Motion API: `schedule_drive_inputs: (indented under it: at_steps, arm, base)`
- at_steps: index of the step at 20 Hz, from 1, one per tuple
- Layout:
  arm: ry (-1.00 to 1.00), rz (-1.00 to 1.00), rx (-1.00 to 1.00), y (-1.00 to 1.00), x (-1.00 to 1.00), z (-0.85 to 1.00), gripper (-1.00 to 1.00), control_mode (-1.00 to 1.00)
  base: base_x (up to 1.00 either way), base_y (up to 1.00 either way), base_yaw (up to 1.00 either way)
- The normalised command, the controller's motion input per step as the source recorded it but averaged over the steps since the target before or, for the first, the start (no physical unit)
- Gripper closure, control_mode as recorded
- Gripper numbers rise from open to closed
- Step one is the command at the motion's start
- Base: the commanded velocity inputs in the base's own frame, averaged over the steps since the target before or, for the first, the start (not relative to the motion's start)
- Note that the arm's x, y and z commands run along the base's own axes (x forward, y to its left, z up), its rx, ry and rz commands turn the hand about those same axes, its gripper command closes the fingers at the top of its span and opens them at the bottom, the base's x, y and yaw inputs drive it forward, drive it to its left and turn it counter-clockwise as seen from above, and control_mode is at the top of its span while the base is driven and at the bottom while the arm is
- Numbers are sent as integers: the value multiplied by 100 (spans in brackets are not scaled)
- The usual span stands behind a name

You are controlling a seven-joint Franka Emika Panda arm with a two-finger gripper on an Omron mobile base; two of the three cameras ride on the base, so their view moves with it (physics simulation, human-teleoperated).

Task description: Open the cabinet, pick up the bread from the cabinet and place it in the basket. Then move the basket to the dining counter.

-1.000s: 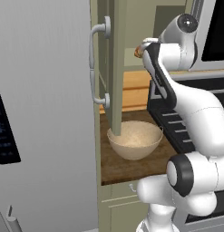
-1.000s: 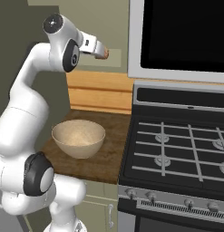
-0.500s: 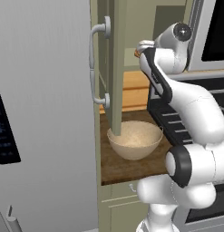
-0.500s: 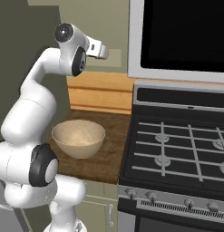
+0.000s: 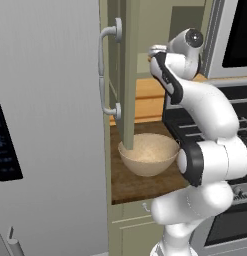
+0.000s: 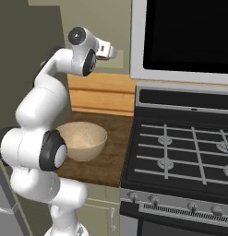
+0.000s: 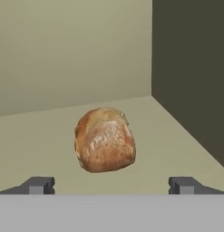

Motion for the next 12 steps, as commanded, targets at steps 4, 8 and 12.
schedule_drive_inputs:
  at_steps: [4,8,12]
  arm:
    - [0,0,0,0,35,-5,-100,-100]
    - [0,0,0,0,24,-2,-100,-100]
    - [0,0,0,0,16,-17,-100,-100]
  base:
    - [0,0,0]
    - [0,0,0]
    - [0,0,0]
